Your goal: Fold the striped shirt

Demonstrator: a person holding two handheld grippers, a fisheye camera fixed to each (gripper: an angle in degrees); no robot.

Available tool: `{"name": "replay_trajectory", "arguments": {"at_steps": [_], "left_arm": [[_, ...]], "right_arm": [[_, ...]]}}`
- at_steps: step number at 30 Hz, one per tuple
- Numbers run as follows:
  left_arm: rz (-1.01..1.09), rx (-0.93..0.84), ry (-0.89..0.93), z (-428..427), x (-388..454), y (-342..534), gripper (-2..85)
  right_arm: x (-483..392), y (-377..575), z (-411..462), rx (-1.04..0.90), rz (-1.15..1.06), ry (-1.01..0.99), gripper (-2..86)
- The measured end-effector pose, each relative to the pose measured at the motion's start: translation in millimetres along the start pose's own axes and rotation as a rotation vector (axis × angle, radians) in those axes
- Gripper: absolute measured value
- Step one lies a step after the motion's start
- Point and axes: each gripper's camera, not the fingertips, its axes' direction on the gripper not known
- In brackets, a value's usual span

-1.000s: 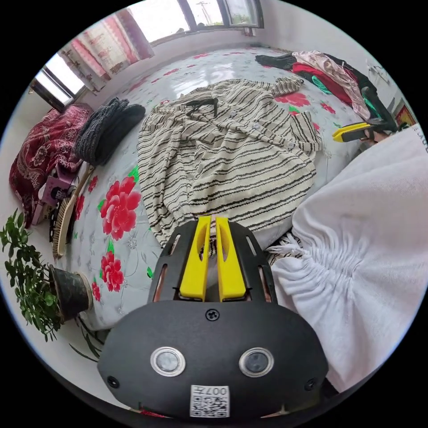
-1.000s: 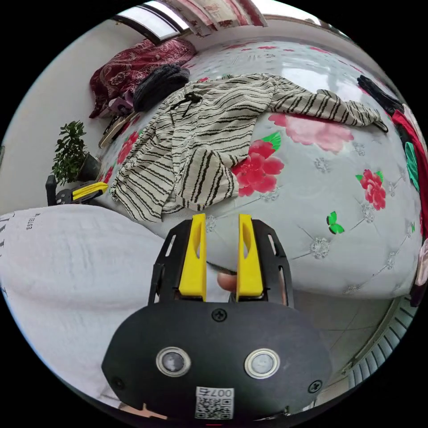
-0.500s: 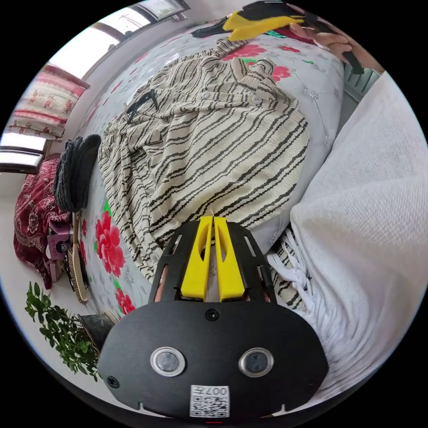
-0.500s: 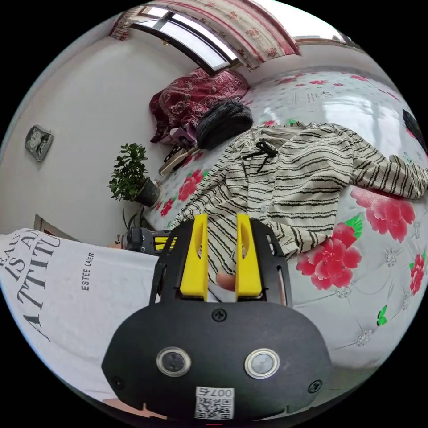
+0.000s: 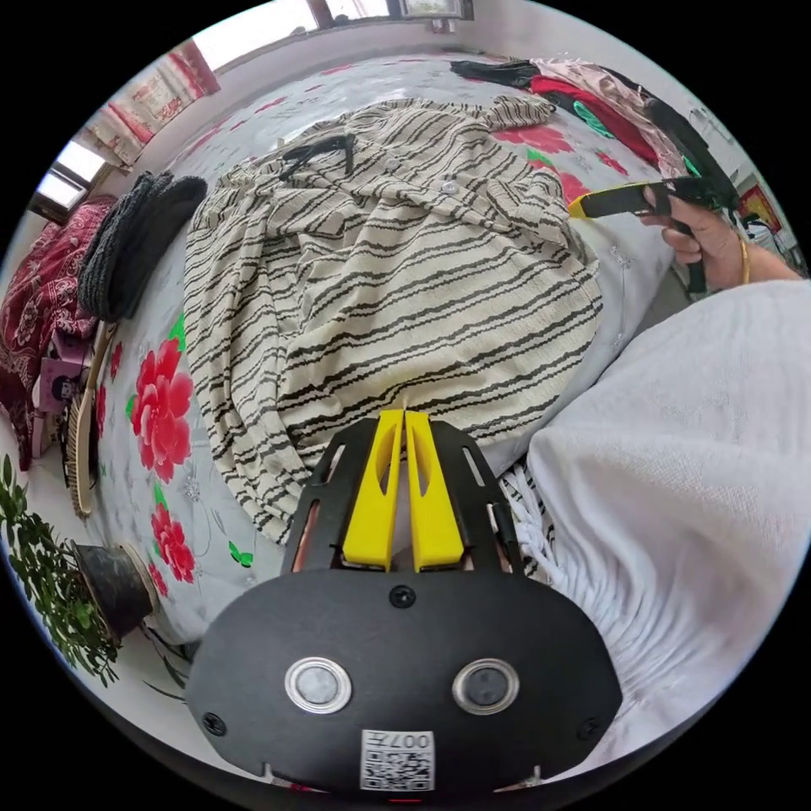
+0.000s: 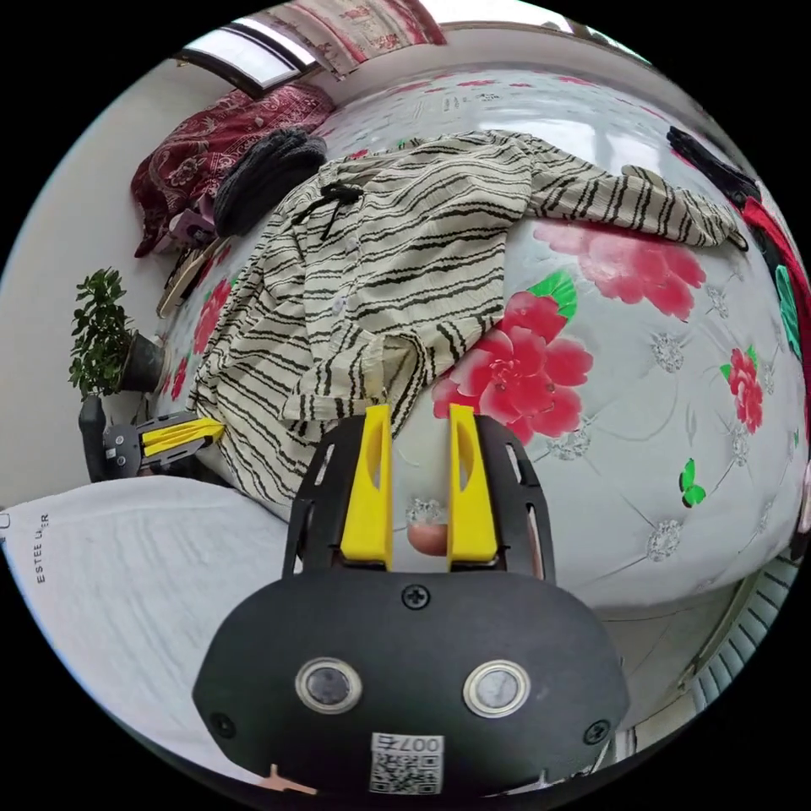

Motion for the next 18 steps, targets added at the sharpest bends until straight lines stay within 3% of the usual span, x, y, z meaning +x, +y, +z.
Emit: {"name": "replay_trajectory", "arguments": {"at_steps": [5, 8, 15, 18], "left_arm": [[-0.178, 0.180, 0.212, -41, -53, 21, -1.0], [-0.325, 0.291, 0.284, -68, -92, 46, -1.0], [-0.554, 0.351, 0.209, -104, -143, 117, -1.0], [-0.567, 0.327, 0.216, -99, -139, 126, -1.0]], "right_arm": [[-54, -4, 17, -0.061, -0.171, 0.225, 5.0], [-62, -6, 2, -0.100, -0.231, 0.236, 1.5], [-68, 46, -172, 0.278, -0.310, 0.300, -0.1], [-76, 60, -207, 0.290, -0.378, 0.380, -0.2]]}}
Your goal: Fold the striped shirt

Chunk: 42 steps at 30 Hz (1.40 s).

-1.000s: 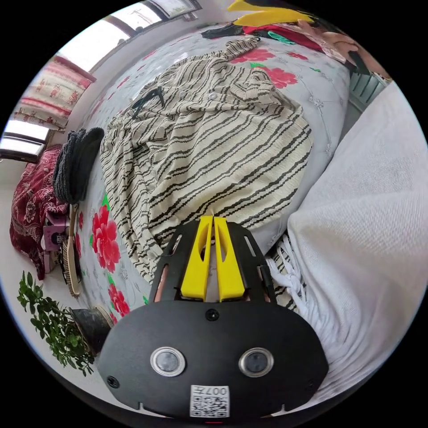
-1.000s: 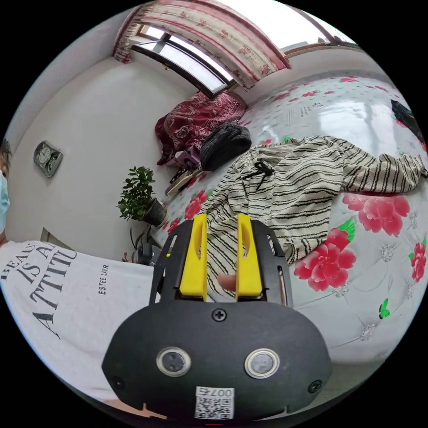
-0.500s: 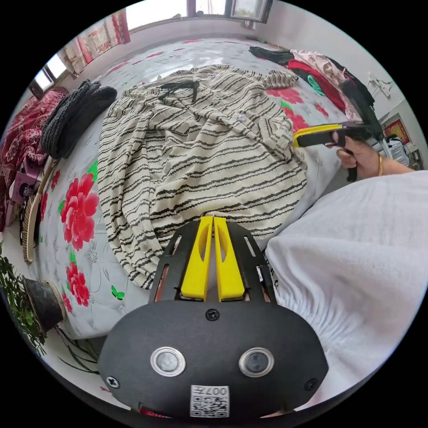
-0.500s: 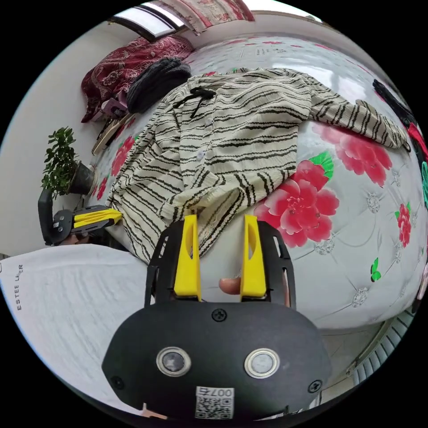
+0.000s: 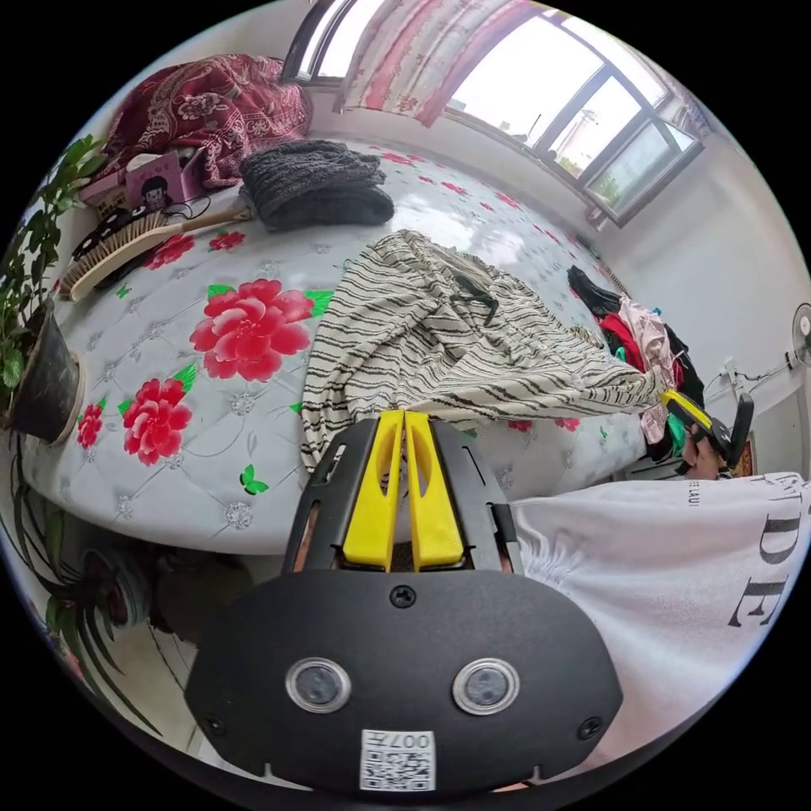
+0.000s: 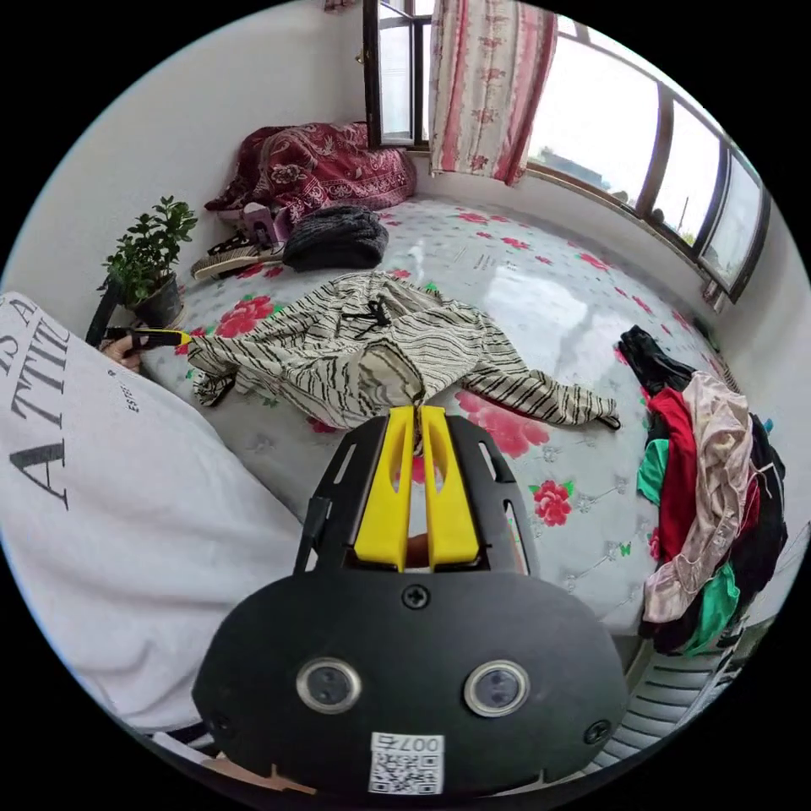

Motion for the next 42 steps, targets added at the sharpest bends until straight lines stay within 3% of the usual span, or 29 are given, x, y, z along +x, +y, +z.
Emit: {"name": "replay_trajectory", "arguments": {"at_steps": [6, 9, 11, 13, 17, 20, 24, 28, 33, 37, 42], "left_arm": [[-0.027, -0.059, 0.035, 24, 13, -5, -0.9], [0.054, 0.017, 0.095, -6, 23, -13, -0.9], [0.111, 0.013, 0.010, -12, 26, -16, -0.8], [0.146, -0.016, -0.062, 3, 24, -18, -0.7], [0.078, -0.124, -0.061, 57, 27, -25, 1.5], [0.105, -0.145, -0.102, 70, 45, -16, 7.3], [0.159, -0.194, -0.207, 72, 55, 7, 8.7], [0.179, -0.217, -0.238, 73, 60, 18, 8.7], [0.224, -0.213, -0.136, 108, 93, 10, 8.5], [0.238, -0.233, -0.327, 131, 119, -2, 2.4], [0.302, -0.174, -0.353, 90, 132, -6, -0.5]], "right_arm": [[-4, 1, 42, -0.201, -0.003, 0.024, -0.1], [-14, -9, 14, -0.097, -0.059, 0.112, 0.0], [-8, -13, 10, -0.067, -0.073, 0.113, 0.3], [5, -13, 30, -0.068, -0.047, 0.066, 1.0], [33, -13, 107, -0.247, 0.086, -0.209, 4.5], [40, 0, 125, -0.260, 0.144, -0.220, 6.1], [50, 22, 150, -0.367, 0.164, -0.212, 7.0], [57, 24, 170, -0.404, 0.176, -0.211, 6.7], [47, 5, 210, -0.456, 0.132, -0.210, 4.8], [40, -6, 213, -0.488, 0.043, -0.234, 1.8], [70, -10, 159, -0.370, 0.052, -0.249, 0.0]]}}
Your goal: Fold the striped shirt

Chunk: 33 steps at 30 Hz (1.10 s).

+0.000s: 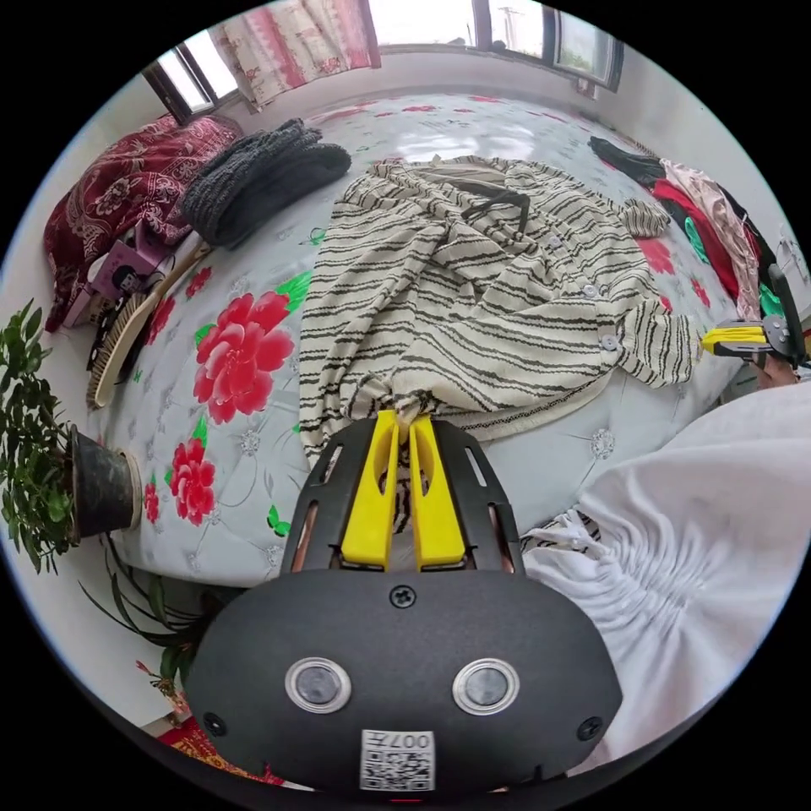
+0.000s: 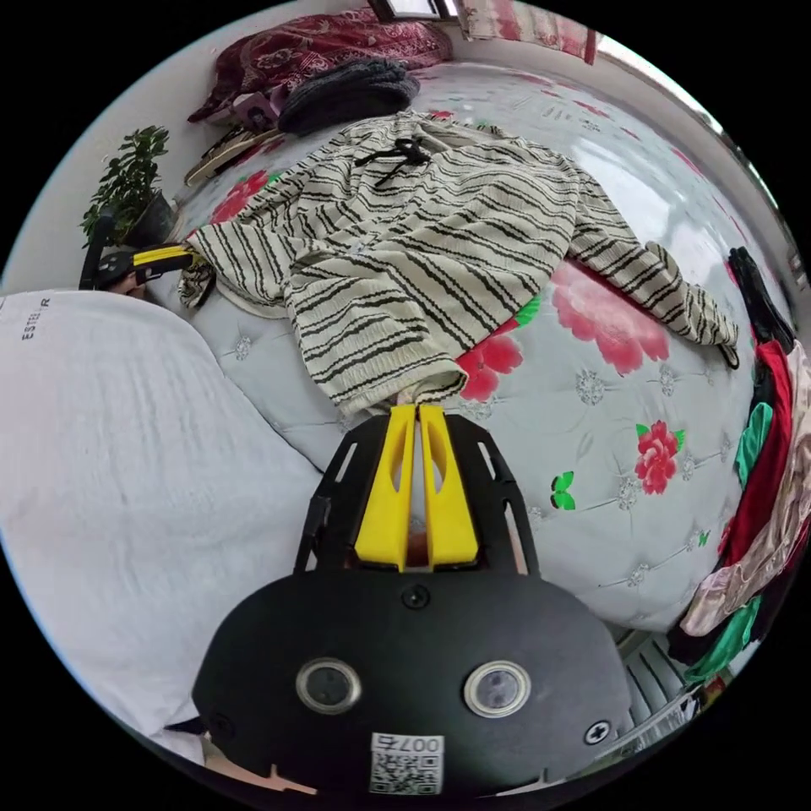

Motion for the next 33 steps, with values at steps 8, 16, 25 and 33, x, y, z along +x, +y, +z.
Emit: {"name": "replay_trajectory", "arguments": {"at_steps": [8, 16, 25, 33], "left_arm": [[0.029, 0.018, 0.074, -61, -32, 31, -0.8], [-0.043, 0.029, 0.027, -62, -47, 18, 4.3], [0.209, 0.003, 0.000, -48, 13, 11, 10.0], [0.282, -0.173, -0.137, 41, 15, 11, 10.3]], "right_arm": [[60, 58, -118, 0.245, 0.143, -0.167, -0.3], [75, 53, -135, 0.163, 0.083, -0.181, -0.3], [70, 29, -102, 0.092, 0.021, -0.156, -0.3], [89, 32, -94, 0.086, 0.049, -0.167, -0.3]]}}
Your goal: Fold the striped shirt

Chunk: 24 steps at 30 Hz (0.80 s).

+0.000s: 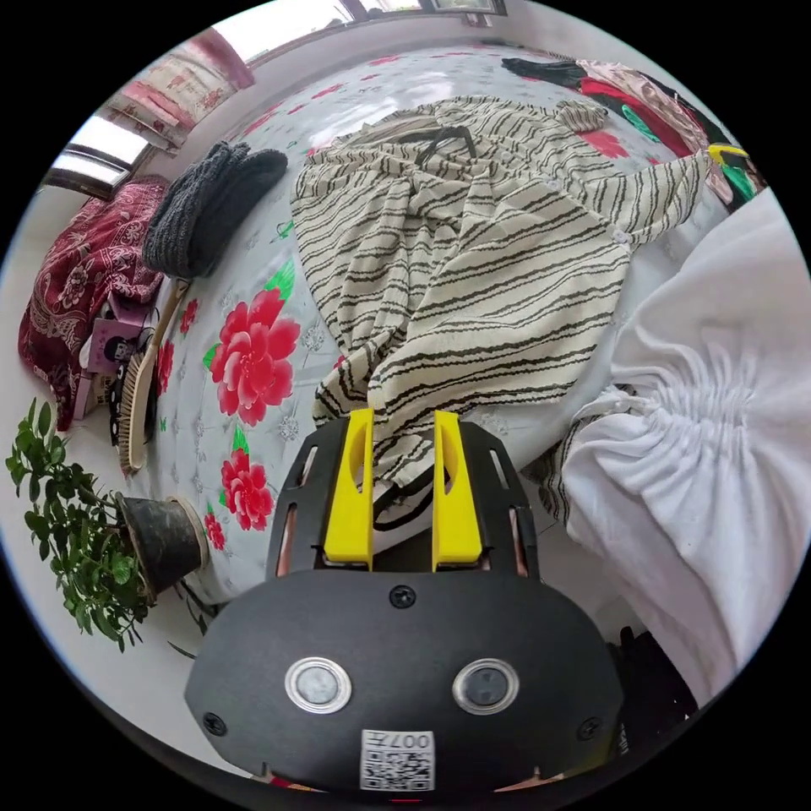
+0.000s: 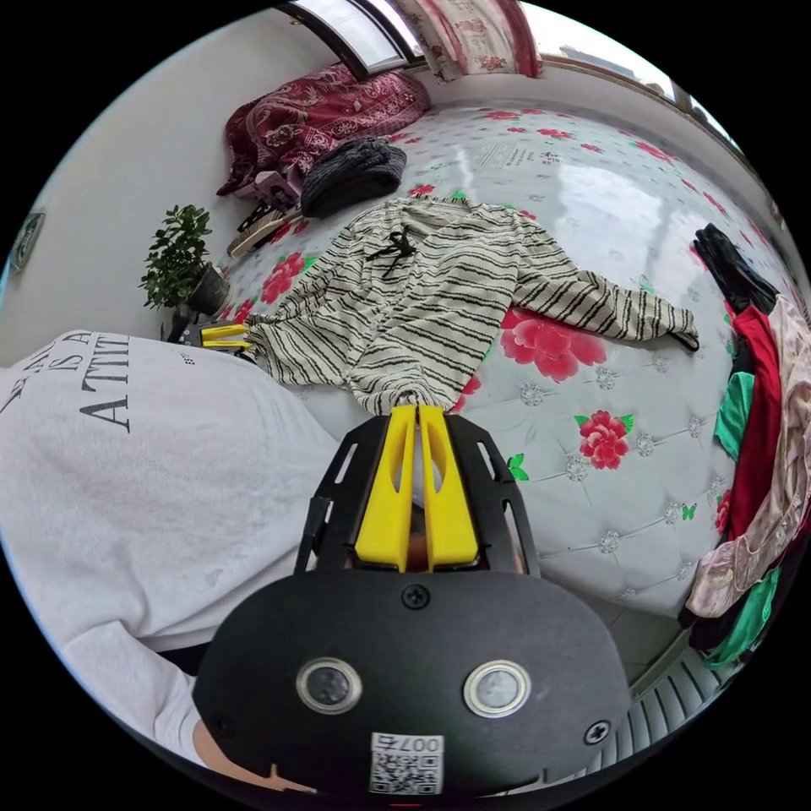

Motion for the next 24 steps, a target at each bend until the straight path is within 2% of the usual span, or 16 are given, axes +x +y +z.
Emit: {"name": "replay_trajectory", "arguments": {"at_steps": [2, 5, 10, 15, 18, 22, 24], "left_arm": [[-0.016, -0.028, 0.007, 18, -8, -8, 8.7], [-0.003, -0.053, 0.084, 27, -19, -19, 1.6], [0.026, 0.039, 0.304, -8, -55, 0, -0.5], [-0.131, 0.339, 0.700, -69, -157, 73, -0.9], [-0.202, 0.459, 0.767, -70, -203, 94, -0.9], [-0.370, 0.471, 0.853, -21, -251, 64, -0.9], [-0.563, 0.384, 0.958, 18, -288, 15, -0.9]], "right_arm": [[3, 1, 0, 0.001, 0.005, 0.004, -0.3], [7, 1, -1, -0.003, 0.014, 0.010, -0.3], [11, 11, -23, 0.029, 0.031, 0.016, -0.3], [10, 34, -77, 0.015, 0.022, 0.028, -0.3], [20, 31, -93, -0.039, 0.021, 0.013, -0.3], [57, -5, -72, -0.138, 0.076, -0.043, -0.3], [83, -55, -57, -0.171, 0.113, -0.008, -0.3]]}}
